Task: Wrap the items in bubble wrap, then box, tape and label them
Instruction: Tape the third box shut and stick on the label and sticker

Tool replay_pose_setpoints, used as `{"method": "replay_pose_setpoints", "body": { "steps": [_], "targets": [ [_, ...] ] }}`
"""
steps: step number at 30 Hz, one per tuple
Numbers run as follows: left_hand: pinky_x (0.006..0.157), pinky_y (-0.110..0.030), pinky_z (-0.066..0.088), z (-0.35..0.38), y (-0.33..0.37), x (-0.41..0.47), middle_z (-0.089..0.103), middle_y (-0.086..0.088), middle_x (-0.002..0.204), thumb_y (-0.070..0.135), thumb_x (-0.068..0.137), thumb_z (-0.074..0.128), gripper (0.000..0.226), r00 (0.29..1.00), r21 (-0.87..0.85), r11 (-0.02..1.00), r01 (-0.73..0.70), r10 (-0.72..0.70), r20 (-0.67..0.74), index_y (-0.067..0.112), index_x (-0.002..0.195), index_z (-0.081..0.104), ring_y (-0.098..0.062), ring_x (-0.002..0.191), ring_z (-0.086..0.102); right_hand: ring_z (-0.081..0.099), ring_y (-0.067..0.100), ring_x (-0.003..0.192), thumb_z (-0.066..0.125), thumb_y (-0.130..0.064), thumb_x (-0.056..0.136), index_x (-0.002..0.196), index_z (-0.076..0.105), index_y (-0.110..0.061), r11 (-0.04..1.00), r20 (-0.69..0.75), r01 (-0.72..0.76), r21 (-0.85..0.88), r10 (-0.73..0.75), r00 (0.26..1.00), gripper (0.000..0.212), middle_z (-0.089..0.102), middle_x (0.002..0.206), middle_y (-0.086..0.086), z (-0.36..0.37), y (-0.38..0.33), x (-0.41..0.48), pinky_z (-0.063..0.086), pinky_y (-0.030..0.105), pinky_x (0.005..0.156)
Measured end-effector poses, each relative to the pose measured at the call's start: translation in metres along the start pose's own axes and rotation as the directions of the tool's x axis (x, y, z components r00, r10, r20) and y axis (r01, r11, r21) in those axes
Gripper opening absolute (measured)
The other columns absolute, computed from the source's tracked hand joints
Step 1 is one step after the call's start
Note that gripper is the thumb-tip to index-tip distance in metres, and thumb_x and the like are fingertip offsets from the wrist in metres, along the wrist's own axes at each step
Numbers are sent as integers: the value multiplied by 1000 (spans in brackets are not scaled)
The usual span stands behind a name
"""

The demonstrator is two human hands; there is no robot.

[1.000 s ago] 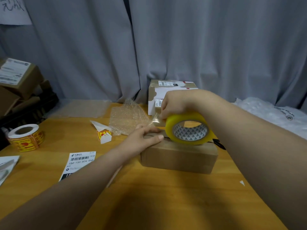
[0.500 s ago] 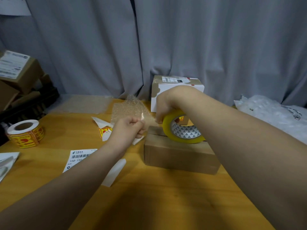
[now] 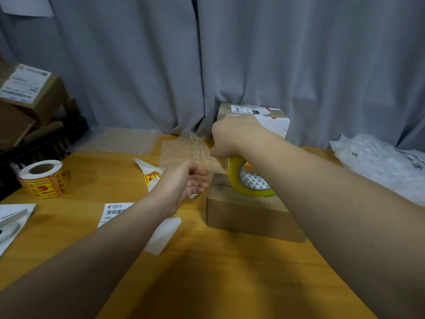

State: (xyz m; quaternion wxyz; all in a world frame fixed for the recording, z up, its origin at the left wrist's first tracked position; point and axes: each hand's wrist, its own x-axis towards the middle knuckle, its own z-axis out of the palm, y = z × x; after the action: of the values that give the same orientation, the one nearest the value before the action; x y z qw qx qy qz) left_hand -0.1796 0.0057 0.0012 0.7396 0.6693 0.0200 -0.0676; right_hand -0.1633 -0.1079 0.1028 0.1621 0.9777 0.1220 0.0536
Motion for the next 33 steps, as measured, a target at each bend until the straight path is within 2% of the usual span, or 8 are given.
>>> {"method": "replay_pose_setpoints", "body": {
  "steps": [3, 6, 10, 12, 15, 26, 29, 33],
  "targets": [
    [51, -19, 47, -2, -3, 6, 57, -6, 67, 34, 92, 59, 29, 1000, 133, 991, -16, 15, 6, 9, 77, 56, -12, 55, 53, 62, 28, 102, 47, -14, 91, 103, 61, -18, 1000, -328, -6, -28, -3, 945, 18, 63, 109, 4, 1, -6, -3, 31, 29, 67],
    [42, -13, 42, -1, -8, 5, 54, -7, 66, 15, 88, 65, 15, 999, 143, 990, 8, -15, 43, 10, 81, 52, -9, 50, 50, 63, 29, 92, 46, -19, 92, 89, 61, -15, 1000, -488, -8, 15, 14, 873, 16, 65, 99, 5, -2, -6, -13, 26, 28, 59],
    [36, -12, 39, 1, -11, 1, 56, -10, 68, 5, 90, 61, 17, 1000, 17, 1000, 20, -20, 4, 11, 85, 45, -6, 43, 52, 53, 24, 83, 47, -43, 87, 69, 53, -23, 987, -331, 34, 159, 21, 943, 28, 50, 74, -1, 2, 21, -39, 31, 29, 60],
    [35, -11, 38, -1, -10, 1, 58, -11, 72, 3, 91, 58, 14, 1000, -12, 1000, 14, -14, -15, 10, 91, 45, -5, 43, 54, 56, 22, 99, 48, -53, 86, 95, 68, -34, 970, -234, 78, 231, -22, 972, 29, 62, 98, -4, 9, 36, -49, 40, 31, 69],
    [41, -14, 44, -3, -14, 3, 62, -10, 74, 2, 93, 55, 13, 1000, -3, 1000, -1, 1, -15, 10, 92, 45, -10, 52, 55, 50, 19, 114, 44, -59, 88, 120, 61, -41, 931, -238, 119, 344, -36, 971, 41, 55, 121, -5, 23, 45, -58, 41, 34, 82],
    [39, -15, 37, 1, -33, 10, 51, -5, 63, 10, 94, 55, 19, 999, 219, 975, -37, 41, -15, 7, 105, 40, -9, 44, 46, 47, 23, 118, 43, -60, 89, 122, 60, -41, 977, -284, 112, 181, -57, 957, 41, 55, 125, -4, 26, 24, -48, 37, 38, 90],
    [39, -19, 38, 5, -30, 10, 53, -7, 63, 20, 98, 47, 19, 999, 526, 850, -41, 34, 23, 13, 110, 34, -11, 42, 47, 48, 21, 119, 48, -58, 88, 121, 60, -31, 919, -342, 97, 383, 43, 939, 44, 55, 127, -2, 27, 27, -48, 38, 37, 92],
    [69, -23, 44, 2, -34, 15, 49, -15, 121, 17, 96, 50, 29, 993, 785, 610, -106, 100, 57, 17, 122, 39, -24, 91, 56, 50, 21, 107, 51, -45, 92, 96, 68, -9, 775, -351, 5, 632, 280, 893, 41, 57, 117, 8, 32, 39, -40, 36, 29, 83]
  ]
}}
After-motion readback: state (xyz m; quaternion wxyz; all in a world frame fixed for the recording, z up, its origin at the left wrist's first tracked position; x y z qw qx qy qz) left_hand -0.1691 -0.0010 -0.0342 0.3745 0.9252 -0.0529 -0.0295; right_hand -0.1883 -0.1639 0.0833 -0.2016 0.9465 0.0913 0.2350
